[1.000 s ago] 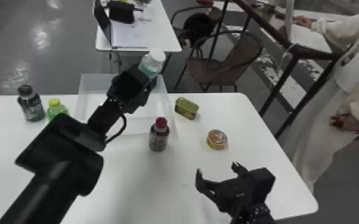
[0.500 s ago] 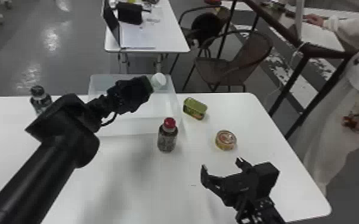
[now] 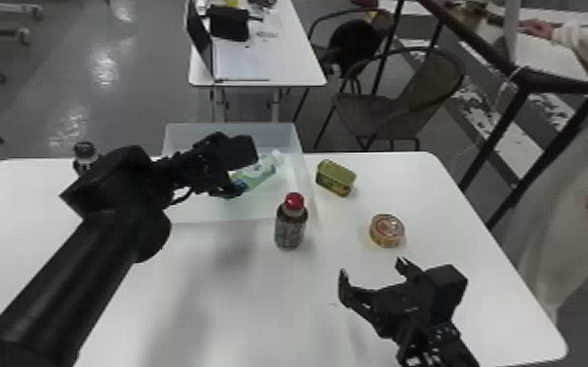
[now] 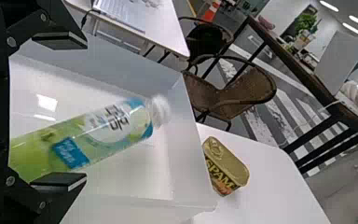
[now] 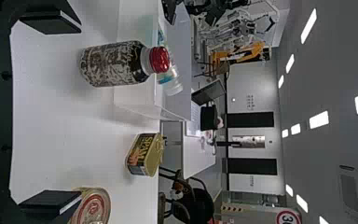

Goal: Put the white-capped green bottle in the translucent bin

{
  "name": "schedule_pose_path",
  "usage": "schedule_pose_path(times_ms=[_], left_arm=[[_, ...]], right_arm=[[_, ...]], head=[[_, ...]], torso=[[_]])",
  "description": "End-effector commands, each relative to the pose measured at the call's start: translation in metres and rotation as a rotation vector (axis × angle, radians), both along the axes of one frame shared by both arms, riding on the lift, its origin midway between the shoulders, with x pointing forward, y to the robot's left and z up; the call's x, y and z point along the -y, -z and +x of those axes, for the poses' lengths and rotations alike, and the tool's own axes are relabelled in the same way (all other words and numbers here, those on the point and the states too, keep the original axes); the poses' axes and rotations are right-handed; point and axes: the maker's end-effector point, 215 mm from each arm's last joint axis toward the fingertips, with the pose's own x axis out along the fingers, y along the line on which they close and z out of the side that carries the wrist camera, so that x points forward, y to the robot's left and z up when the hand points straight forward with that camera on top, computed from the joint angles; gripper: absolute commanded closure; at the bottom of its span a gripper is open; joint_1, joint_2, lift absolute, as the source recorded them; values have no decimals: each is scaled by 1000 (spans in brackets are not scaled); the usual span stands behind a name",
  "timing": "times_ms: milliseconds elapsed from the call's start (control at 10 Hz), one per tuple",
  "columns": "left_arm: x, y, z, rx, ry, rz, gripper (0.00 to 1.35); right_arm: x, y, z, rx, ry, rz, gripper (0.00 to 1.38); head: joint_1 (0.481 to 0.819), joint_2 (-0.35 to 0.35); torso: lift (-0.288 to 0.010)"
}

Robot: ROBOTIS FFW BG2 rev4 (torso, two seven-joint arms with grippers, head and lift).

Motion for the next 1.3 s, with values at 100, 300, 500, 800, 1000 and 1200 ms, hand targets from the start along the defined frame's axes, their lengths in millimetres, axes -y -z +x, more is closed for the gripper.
schedule_pose_path(times_ms=[100,300,500,800,1000,1200], left_arm=[[1,-44,-16,54,-55,-254,84],[-46,-36,-67,84,-204,-492,105],[-67,-24,-131,98,-284,-633,113],[-142,14,-228,110,-607,-891,111],[-187,37,-277,140,-794,-967,111],[-225,48,-315,174,-884,-980,104]], right_arm=[[9,-7,-8,7,14,-11,48],[17,-11,-12,7,32,-24,50],[46,-20,-20,19,91,-43,50],[74,-32,-27,36,153,-68,51],[81,-31,-39,25,180,-73,51],[85,-24,-49,1,199,-72,51]], head=[[695,-135],[695,-132],[695,-114],[695,-110],[695,-82],[695,-33]], torso=[[-69],[-69],[-69],[-69],[-69],[-69]])
